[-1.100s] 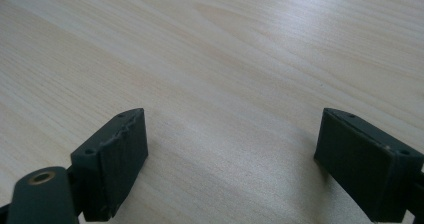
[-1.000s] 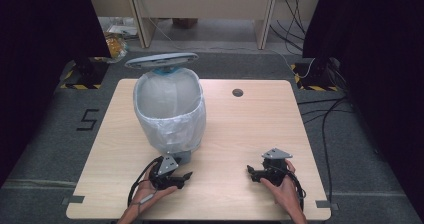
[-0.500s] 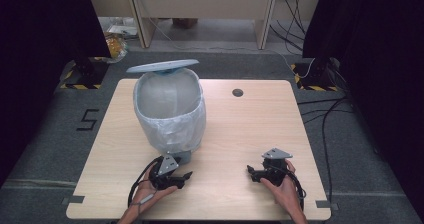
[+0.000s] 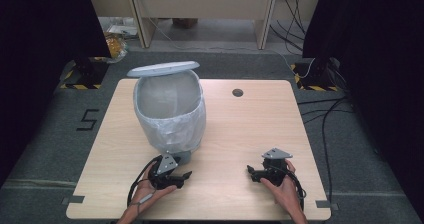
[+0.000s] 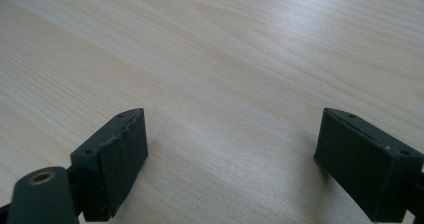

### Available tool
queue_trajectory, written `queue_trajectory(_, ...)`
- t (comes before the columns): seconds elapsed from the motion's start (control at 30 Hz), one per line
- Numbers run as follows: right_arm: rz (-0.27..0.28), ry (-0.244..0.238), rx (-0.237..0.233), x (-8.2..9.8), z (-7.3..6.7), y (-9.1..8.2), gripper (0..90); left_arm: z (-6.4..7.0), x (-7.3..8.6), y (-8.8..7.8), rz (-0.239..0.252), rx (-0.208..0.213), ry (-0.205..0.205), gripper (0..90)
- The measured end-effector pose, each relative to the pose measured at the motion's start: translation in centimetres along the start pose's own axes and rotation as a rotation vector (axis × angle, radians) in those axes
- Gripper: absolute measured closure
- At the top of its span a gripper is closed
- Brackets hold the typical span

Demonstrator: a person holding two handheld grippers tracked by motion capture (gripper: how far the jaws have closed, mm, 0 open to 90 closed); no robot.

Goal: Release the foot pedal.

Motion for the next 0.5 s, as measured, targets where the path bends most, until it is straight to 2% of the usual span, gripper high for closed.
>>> queue_trajectory(0.1,-0.001,-0.002,-0.002,0.01,0.00,-0.01,13.4,-0.08,-0.13,-0.33,-0.005,-0.015,0.018,33.2)
queue_trajectory(0.23,0.000,-0.002,-0.003,0.01,0.00,-0.01,13.4,-0.07,-0.74,-0.79,0.023,-0.018,0.008,33.2)
queue_trajectory(0.5,0.001,-0.002,-0.003,0.00,0.00,0.00,13.3,-0.15,-0.69,-0.77,0.027,-0.017,0.014,33.3)
Point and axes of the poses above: each handheld gripper's, and its own axes: y roughly forward along the jaws, x roughly out of its underside, z roughly to its right, the point moved 10 cm from there along y, roughly forward along the jaws, and after that the axes turned 9 degrees about -y, right-handed, at the moved point
